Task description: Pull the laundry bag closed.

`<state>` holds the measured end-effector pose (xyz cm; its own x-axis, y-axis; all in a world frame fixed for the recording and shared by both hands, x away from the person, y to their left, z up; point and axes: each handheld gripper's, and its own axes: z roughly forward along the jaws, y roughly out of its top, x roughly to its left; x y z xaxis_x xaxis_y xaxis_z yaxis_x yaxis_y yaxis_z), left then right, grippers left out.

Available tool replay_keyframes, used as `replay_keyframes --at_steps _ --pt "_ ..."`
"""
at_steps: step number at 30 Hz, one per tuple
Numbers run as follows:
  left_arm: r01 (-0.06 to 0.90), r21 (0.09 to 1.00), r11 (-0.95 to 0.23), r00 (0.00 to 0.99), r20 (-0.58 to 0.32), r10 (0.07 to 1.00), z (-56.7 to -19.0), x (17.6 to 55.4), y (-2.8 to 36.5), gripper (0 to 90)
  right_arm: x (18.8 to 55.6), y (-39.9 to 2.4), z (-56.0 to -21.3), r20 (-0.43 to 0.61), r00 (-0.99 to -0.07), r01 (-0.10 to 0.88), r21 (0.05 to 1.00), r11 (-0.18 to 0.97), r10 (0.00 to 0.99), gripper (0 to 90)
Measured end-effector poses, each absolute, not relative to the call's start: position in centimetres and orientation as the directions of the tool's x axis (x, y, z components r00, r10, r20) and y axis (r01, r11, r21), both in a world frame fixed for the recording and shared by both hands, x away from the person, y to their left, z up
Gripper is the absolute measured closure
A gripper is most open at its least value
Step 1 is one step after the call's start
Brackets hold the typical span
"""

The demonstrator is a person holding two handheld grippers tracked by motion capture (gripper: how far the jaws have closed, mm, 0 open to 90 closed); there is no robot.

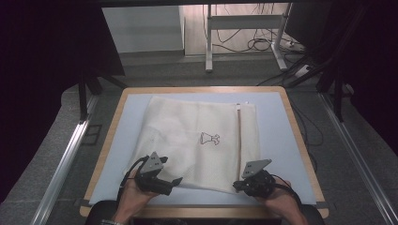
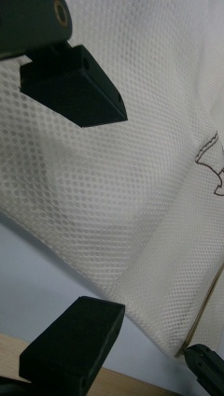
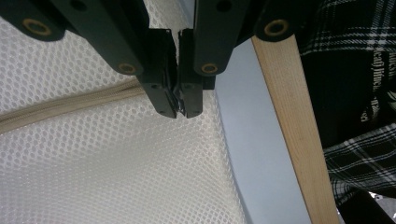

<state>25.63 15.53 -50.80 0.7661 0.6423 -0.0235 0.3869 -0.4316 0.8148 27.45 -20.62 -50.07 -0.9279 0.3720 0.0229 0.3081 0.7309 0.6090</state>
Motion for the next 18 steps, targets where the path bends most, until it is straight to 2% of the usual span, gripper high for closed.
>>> replay_keyframes --at_steps 6,18 --pt "0.364 0.83 -0.423 0.781 -0.025 0.624 -50.5 25.6 15.0 11.6 27.5 -20.6 -50.1 0.018 -0.926 0.311 0.603 0.735 0.376 85.0" --pt "0.325 0.819 -0.473 0.823 0.002 0.569 -50.6 26.0 12.7 9.6 27.6 -20.4 -50.1 0.022 -0.926 0.315 0.596 0.739 0.377 85.0"
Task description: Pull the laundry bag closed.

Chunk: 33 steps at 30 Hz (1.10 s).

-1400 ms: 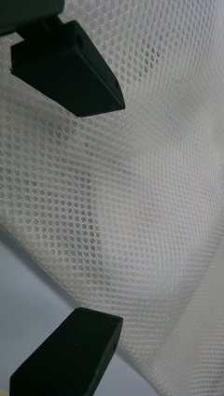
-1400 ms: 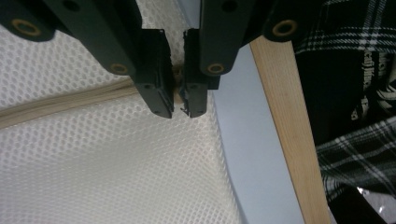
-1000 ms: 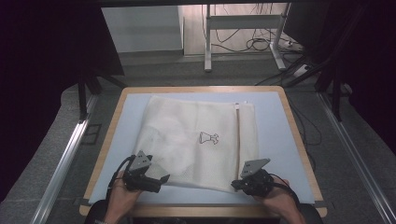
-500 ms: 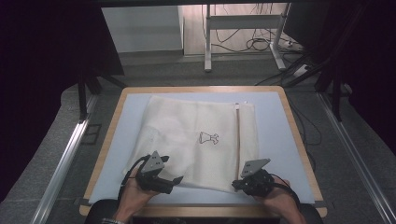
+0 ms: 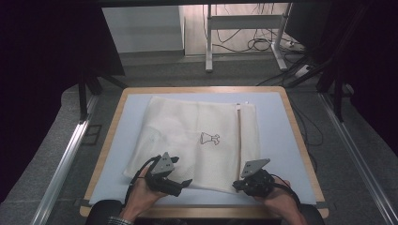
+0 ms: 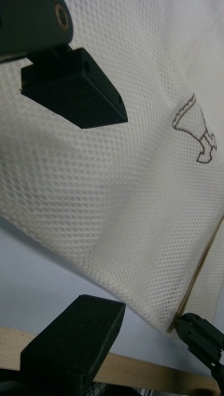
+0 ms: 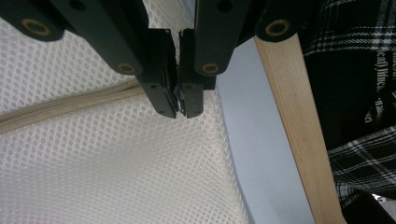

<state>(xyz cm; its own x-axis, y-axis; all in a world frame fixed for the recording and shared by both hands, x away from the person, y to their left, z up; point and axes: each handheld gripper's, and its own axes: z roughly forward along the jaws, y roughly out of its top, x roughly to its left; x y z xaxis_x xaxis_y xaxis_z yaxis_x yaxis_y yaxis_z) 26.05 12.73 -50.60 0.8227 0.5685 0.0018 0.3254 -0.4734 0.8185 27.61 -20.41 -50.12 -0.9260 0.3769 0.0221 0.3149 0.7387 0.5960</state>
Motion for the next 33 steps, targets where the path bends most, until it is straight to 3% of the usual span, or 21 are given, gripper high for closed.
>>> replay_keyframes --at_steps 9,19,33 --pt "0.307 0.818 -0.487 0.837 0.012 0.547 -50.8 26.5 11.4 14.3 27.8 -20.5 -50.2 0.035 -0.925 0.324 0.598 0.733 0.38 84.6" --pt "0.284 0.828 -0.483 0.865 -0.004 0.501 -50.7 26.8 9.9 27.6 27.8 -20.6 -50.2 0.024 -0.922 0.323 0.599 0.733 0.387 82.4" --pt "0.266 0.819 -0.509 0.906 -0.032 0.422 -51.4 27.4 6.2 60.3 27.9 -20.7 -50.2 0.054 -0.915 0.35 0.595 0.723 0.399 85.1"
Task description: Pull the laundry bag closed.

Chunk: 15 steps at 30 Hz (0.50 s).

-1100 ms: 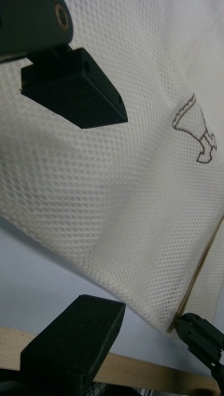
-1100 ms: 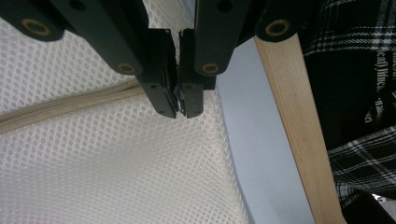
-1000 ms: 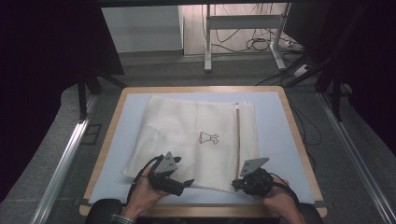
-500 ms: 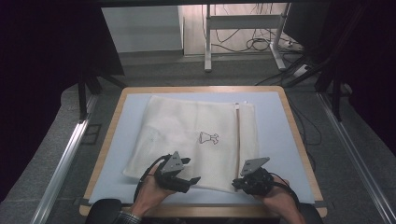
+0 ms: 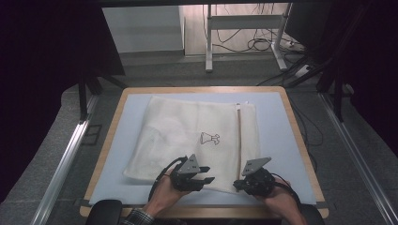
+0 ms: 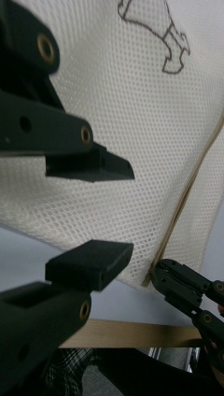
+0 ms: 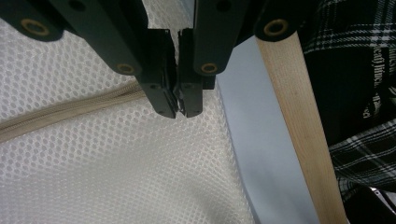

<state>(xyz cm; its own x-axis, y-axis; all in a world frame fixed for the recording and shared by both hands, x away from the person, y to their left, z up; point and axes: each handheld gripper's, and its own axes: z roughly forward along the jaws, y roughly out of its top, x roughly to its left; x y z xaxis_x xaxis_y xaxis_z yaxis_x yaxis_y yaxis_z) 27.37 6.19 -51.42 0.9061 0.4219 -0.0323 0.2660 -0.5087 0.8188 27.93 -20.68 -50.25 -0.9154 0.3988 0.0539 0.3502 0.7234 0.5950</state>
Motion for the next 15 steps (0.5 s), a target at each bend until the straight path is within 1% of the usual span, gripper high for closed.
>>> replay_keyframes --at_steps 7,13,15 --pt "0.257 0.816 -0.518 0.918 -0.039 0.394 -51.5 27.5 5.0 71.3 27.9 -20.7 -50.2 0.055 -0.911 0.358 0.595 0.719 0.408 85.0" --pt "0.267 0.813 -0.517 0.929 -0.074 0.363 -51.6 27.8 3.7 79.9 27.8 -20.8 -50.2 0.058 -0.904 0.371 0.597 0.711 0.423 84.8" --pt "0.259 0.81 -0.526 0.934 -0.072 0.349 -51.7 27.9 3.3 83.1 27.8 -20.8 -50.2 0.062 -0.902 0.377 0.595 0.71 0.428 84.8"
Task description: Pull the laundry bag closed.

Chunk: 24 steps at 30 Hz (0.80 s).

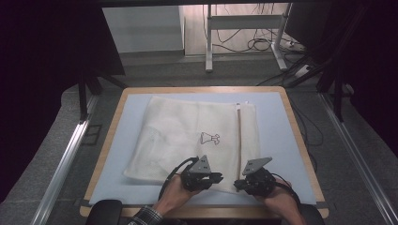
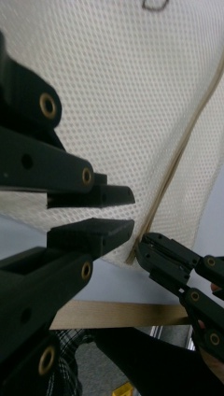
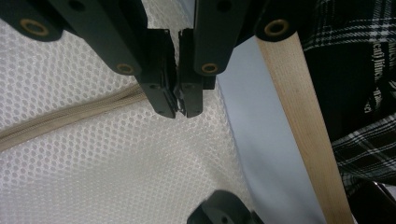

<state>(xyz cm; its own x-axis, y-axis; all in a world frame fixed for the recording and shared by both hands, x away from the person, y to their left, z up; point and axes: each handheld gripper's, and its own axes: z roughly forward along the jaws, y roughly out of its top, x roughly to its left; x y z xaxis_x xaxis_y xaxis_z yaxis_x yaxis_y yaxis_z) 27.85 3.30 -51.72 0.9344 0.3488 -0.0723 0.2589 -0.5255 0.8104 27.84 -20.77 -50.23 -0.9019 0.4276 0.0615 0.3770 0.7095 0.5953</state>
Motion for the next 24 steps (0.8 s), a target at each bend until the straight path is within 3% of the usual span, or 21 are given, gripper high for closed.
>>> replay_keyframes --at_steps 4,24 --pt "0.25 0.802 -0.542 0.942 -0.073 0.326 -52.1 27.7 2.3 89.5 27.9 -20.8 -50.2 0.079 -0.891 0.403 0.592 0.698 0.448 85.2" --pt "0.23 0.761 -0.606 0.958 -0.067 0.28 -53.2 27.6 0.0 89.7 28.0 -20.9 -50.2 0.083 -0.868 0.437 0.597 0.673 0.49 85.5"
